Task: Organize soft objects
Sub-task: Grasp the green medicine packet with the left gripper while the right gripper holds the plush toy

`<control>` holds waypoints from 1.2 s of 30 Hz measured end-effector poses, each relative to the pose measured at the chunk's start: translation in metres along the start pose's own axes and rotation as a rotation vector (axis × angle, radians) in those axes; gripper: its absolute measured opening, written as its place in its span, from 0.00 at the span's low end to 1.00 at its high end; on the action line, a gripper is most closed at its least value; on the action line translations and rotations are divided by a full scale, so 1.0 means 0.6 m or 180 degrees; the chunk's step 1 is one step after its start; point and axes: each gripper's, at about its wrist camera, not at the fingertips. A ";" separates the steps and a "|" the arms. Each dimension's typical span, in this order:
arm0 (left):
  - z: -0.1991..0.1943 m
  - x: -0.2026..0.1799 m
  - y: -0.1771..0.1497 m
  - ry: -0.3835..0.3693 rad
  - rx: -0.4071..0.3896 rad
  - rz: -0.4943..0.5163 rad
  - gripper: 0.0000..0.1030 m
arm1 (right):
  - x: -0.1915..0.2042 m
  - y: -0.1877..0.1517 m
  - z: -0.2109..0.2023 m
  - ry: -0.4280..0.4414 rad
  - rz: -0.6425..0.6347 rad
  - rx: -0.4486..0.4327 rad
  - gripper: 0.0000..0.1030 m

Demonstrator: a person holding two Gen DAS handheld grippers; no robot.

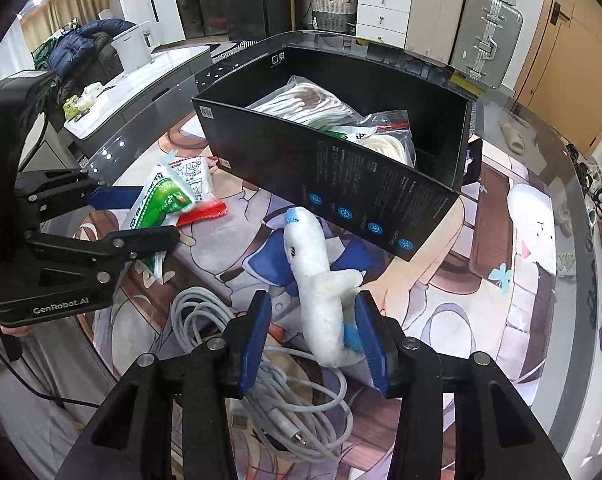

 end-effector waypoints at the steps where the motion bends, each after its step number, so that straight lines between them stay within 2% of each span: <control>1: -0.005 -0.002 0.000 0.0004 -0.0039 0.0020 0.38 | 0.000 0.000 0.000 -0.0002 0.0023 -0.0005 0.38; 2: -0.011 -0.005 0.000 0.0041 -0.0075 0.0050 0.35 | -0.002 0.000 0.000 0.0002 0.0050 -0.0004 0.28; 3: -0.016 -0.009 0.001 0.0103 -0.0117 0.0086 0.34 | -0.003 0.000 0.001 -0.0020 0.0064 0.0002 0.25; 5: -0.022 -0.013 0.004 0.0147 -0.0174 0.0137 0.32 | -0.004 0.002 -0.001 -0.0037 0.0060 -0.0009 0.21; 8: -0.031 -0.014 0.008 0.0045 -0.0202 0.0150 0.30 | -0.004 0.004 -0.008 -0.0005 0.0081 -0.0043 0.18; 15: -0.057 -0.025 0.009 -0.0041 -0.0355 0.0218 0.30 | 0.008 0.005 -0.029 0.0027 0.0039 -0.0137 0.18; 26: -0.086 -0.032 0.023 -0.0091 -0.0536 0.0206 0.30 | 0.042 0.003 -0.094 0.0053 -0.0067 -0.0442 0.18; 33: -0.107 -0.037 0.024 -0.0078 -0.0670 0.0227 0.30 | 0.054 0.009 -0.129 0.0095 -0.0096 -0.0608 0.18; 36: -0.119 -0.037 0.027 0.0029 -0.0796 0.0228 0.30 | 0.054 0.013 -0.145 0.0036 -0.0087 -0.0692 0.18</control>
Point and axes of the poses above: each gripper's, at about its wrist camera, not at the fingertips, and z roughly the way its jaws point, x to its left, y to its top, and after that the axes turned 1 degree about -y, right-handed
